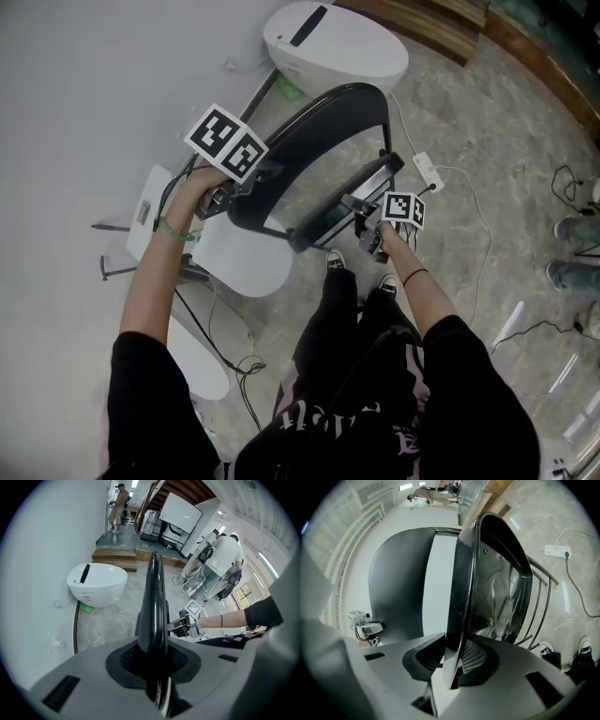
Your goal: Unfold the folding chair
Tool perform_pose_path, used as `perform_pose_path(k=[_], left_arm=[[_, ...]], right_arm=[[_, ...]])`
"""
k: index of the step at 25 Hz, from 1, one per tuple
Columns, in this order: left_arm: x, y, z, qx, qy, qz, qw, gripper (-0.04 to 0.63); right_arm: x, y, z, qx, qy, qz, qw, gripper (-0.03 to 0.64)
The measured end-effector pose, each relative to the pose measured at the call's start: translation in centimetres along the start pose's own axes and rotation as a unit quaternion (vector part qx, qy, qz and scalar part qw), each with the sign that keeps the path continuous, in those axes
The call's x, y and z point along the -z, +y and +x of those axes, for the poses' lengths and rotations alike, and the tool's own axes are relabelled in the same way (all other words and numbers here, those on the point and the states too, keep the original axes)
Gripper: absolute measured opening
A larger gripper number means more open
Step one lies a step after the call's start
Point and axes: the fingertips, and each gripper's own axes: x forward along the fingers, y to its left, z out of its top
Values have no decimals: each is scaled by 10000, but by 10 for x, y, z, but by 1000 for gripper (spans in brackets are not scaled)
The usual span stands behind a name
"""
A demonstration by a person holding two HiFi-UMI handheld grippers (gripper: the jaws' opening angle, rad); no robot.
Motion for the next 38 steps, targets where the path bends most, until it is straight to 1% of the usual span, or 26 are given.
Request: perform_pose_path(k=[3, 5, 8, 11, 18, 20, 22, 24, 26, 28, 30, 33, 36, 38], left_arm=[[4, -22, 14, -27, 10, 35, 10000, 72], [7, -27, 22, -99, 62, 193, 9997, 77], [10, -24, 27, -108, 79, 292, 9995, 81], [16, -23, 35, 57, 91, 265, 9996, 81], [20, 9, 48, 386, 103, 301, 9987, 80], [19, 18, 52, 407, 83, 378, 9984, 77], [15, 30, 58, 412, 50, 425, 9982, 77], [13, 43, 64, 490, 29, 391, 9980, 77], [13, 53, 70, 628, 37, 378, 9973, 77], [13, 56, 78, 775, 18, 441, 9960, 77], [14, 56, 87, 883, -38, 497, 9948, 78], [18, 55, 102, 971, -98, 452, 9942, 78], [24, 39, 118, 1125, -20, 491, 9924, 77], [29, 26, 134, 1199, 49, 482, 9916, 75]], right_arm=[[21, -20, -33, -151, 72, 52, 9998, 87], [35, -34, -45, -202, 12, 123, 9997, 89], [49, -51, -61, -122, -155, 163, 9997, 104], [66, -72, -79, 17, -268, 269, 9993, 120], [91, -118, -105, 284, -712, 378, 9963, 143], [96, -128, -112, 320, -817, 359, 9955, 150], [99, -141, -120, 447, -887, 380, 9943, 171], [104, -154, -127, 624, -999, 445, 9920, 189], [111, -168, -135, 834, -1240, 532, 9873, 202], [118, -185, -144, 1058, -1572, 643, 9798, 210], [125, -203, -156, 1289, -1883, 775, 9705, 213], [142, -234, -174, 1738, -2246, 1016, 9534, 213], [164, -270, -195, 2064, -2427, 1258, 9395, 213], [179, -296, -214, 2290, -2373, 1378, 9339, 208]])
